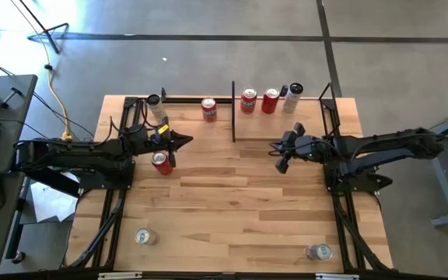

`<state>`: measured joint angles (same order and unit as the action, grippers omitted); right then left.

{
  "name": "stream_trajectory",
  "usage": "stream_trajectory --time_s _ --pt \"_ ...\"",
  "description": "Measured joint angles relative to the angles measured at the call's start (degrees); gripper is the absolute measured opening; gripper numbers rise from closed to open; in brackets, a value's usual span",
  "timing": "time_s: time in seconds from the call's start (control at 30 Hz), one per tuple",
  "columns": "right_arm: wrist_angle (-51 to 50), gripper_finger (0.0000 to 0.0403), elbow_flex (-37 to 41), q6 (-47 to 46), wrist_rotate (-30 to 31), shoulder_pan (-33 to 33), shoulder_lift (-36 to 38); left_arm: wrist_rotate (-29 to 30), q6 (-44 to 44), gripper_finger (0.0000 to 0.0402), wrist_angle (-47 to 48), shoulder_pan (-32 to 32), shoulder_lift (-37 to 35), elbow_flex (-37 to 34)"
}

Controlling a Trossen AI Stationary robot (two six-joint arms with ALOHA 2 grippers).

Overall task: Place canned beverage on shelf
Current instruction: Put the right blue soda can on the shelf

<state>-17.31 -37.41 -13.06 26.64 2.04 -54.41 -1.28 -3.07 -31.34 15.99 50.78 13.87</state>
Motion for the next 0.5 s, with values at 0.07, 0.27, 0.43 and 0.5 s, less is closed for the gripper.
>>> stream_trajectory --time_s 0.07,0.27,0.43,0.5 --pt "-0.01 0.0000 0.00 0.02 -0.09 0.14 -0.01 0.00 -0.02 0.0000 0.01 -0.04 0.00 0.00" --pt "-0.03 0.0000 0.00 0.46 -0.77 0.27 -0.02 0.00 -0.12 0.0000 -0.41 -0.04 0.00 -0.02" --pt "-0.03 0.0000 0.00 1.13 -2.24 0.29 -0.02 0.00 -0.11 0.0000 -0.78 -0.04 0.00 -0.02" --pt "-0.03 0.0000 0.00 1.37 -2.65 0.29 -0.02 0.00 -0.11 0.0000 -0.92 -0.04 0.00 -0.02"
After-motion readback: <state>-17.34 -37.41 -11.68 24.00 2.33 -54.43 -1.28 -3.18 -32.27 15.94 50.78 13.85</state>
